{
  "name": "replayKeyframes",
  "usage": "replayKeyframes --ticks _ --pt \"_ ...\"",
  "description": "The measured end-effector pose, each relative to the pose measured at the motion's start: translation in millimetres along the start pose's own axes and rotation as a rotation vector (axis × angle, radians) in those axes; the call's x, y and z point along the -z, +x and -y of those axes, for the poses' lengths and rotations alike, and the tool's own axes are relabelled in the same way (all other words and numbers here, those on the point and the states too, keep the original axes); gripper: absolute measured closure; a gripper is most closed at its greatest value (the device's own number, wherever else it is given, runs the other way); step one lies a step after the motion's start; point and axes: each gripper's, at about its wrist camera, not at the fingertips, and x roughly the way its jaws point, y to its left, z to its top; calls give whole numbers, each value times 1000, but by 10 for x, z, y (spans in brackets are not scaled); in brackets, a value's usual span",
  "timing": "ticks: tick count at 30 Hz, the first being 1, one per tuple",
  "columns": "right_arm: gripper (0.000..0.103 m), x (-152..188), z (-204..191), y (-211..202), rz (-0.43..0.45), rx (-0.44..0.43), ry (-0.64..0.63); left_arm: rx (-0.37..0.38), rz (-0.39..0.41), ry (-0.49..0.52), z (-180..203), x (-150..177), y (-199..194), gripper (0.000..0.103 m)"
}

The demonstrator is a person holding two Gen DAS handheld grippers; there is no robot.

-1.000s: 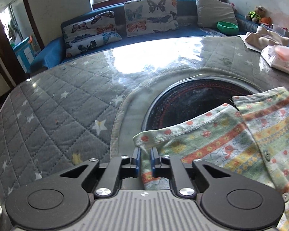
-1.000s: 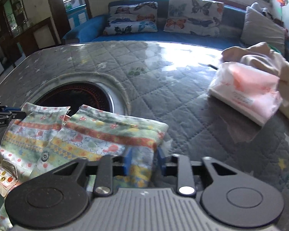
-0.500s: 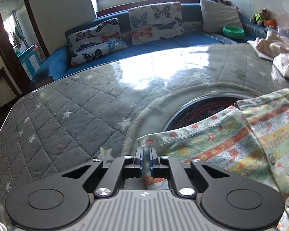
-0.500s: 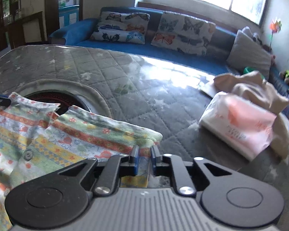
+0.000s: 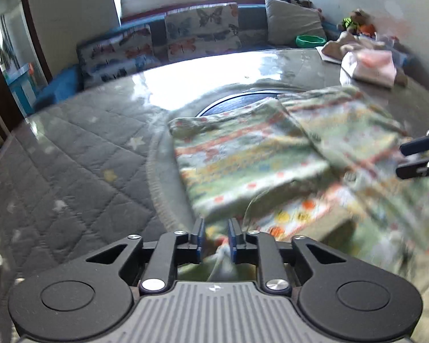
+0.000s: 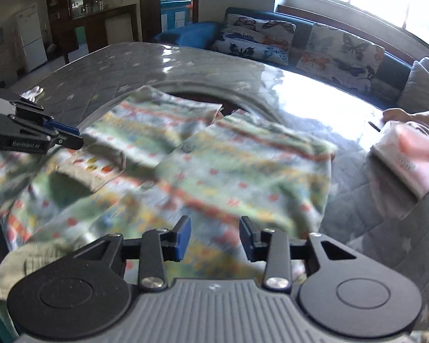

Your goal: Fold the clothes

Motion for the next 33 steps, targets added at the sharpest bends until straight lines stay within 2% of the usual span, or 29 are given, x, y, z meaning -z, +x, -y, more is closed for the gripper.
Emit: replayKeyframes --ticks 4,8,12,15,19,22,26,28,33 --pt "63 129 -40 -69 -14 33 -8 -35 17 -5 -59 75 -75 72" --pt "61 257 -131 -284 8 48 -45 -82 24 -15 -133 149 -140 72" --pt "60 423 -195 -346 -10 48 -62 -109 31 -94 -308 272 -254 72" --pt "58 480 -197 -424 12 77 -63 -173 34 -169 -518 440 -402 71" --pt "56 498 -220 -509 38 66 -52 -270 9 -281 -905 725 -569 71" --pt "56 537 -246 -460 25 59 -51 -326 -19 -333 -1152 927 -604 71" --pt "55 579 -239 -458 25 60 -18 -420 -42 -331 -1342 1059 -673 69" --pt "50 612 -238 -469 23 58 -11 -412 -42 -346 -1443 1103 -710 69" --pt "47 676 -202 -539 41 57 31 -436 -63 -312 -1433 1068 -694 69"
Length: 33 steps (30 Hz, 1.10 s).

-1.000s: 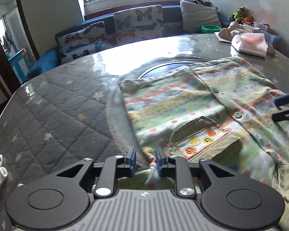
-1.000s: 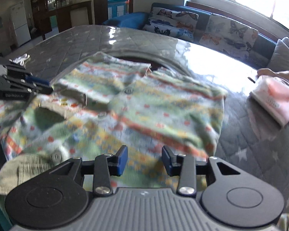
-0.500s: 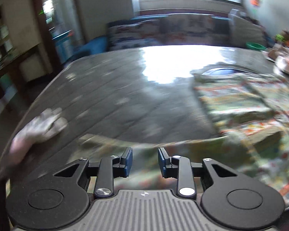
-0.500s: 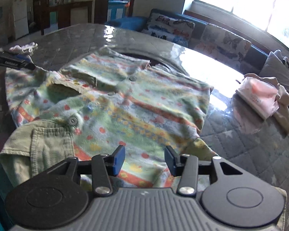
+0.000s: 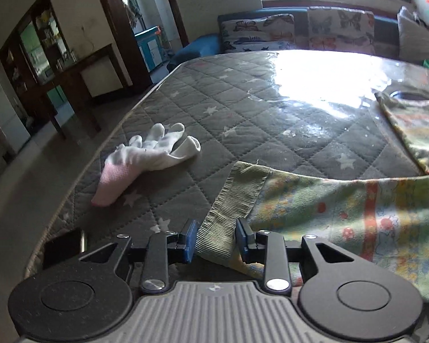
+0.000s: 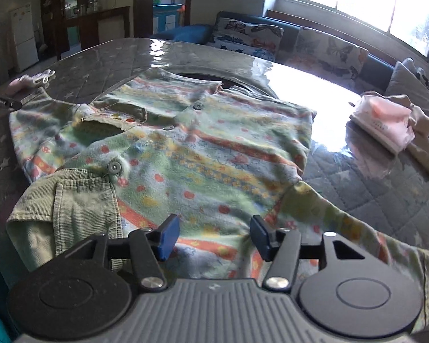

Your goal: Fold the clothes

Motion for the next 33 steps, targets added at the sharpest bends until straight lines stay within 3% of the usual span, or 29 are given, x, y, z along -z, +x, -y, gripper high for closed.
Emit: replayKeyframes --ticks 5,10,22,26,31,33 --pt "47 101 193 -195 33 43 79 -9 -10 11 38 -72 11 69" --pt "47 235 495 -310 49 111 182 32 10 6 142 -193 -86 66" --pt "47 452 1173 -224 2 299 361 338 68 67 974 -537 -488 45" --pt "44 484 1226 -209 12 309 400 422 83 128 1362 -574 -623 35" --pt "22 503 1182 -190 22 312 413 503 86 173 1773 -577 -744 22" --pt "18 517 1160 -181 29 311 414 518 87 179 1906 -578 -780 14"
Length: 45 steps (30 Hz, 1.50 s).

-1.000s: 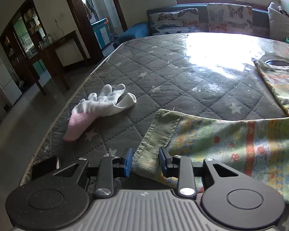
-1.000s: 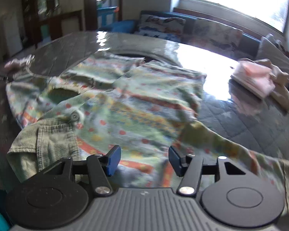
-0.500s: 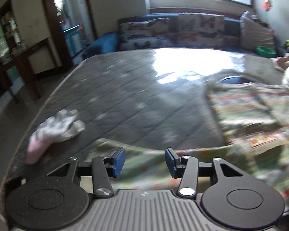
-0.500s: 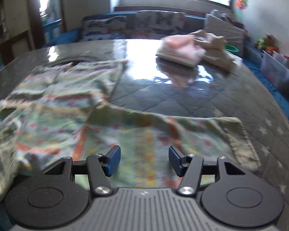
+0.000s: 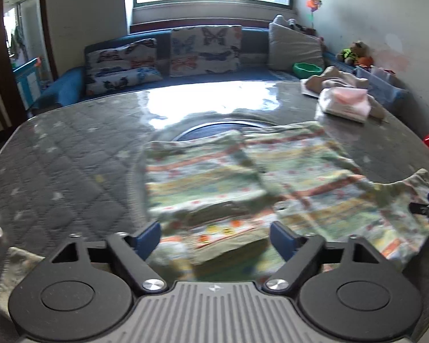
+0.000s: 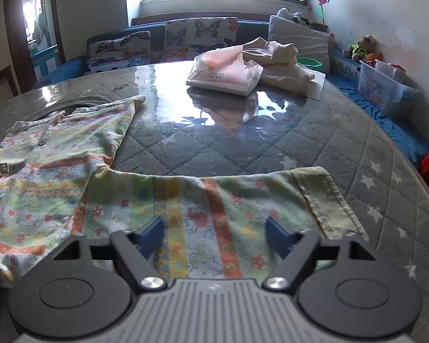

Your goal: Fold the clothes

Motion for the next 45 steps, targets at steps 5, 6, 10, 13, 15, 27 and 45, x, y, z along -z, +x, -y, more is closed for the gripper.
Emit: replayKeyframes --ticks 5,6,10,13,15,27,45 --pt "7 32 -18 3 4 -10 15 28 12 17 226 -50 30 3" --pt "2 36 -29 12 -2 -13 11 33 14 19 265 -60 35 0" --pt "0 51 -59 23 -3 -5 10 67 28 5 371 -103 40 0" --pt "0 49 -37 23 0 -9 33 79 29 -2 428 -125 58 0" --pt "0 57 -39 27 1 -5 31 85 29 -7 464 -139 69 0" --pt "2 91 24 -22 46 -32 69 90 -5 -22 592 -149 193 0" --pt "35 87 723 -201 58 176 232 95 -24 42 798 -62 221 0"
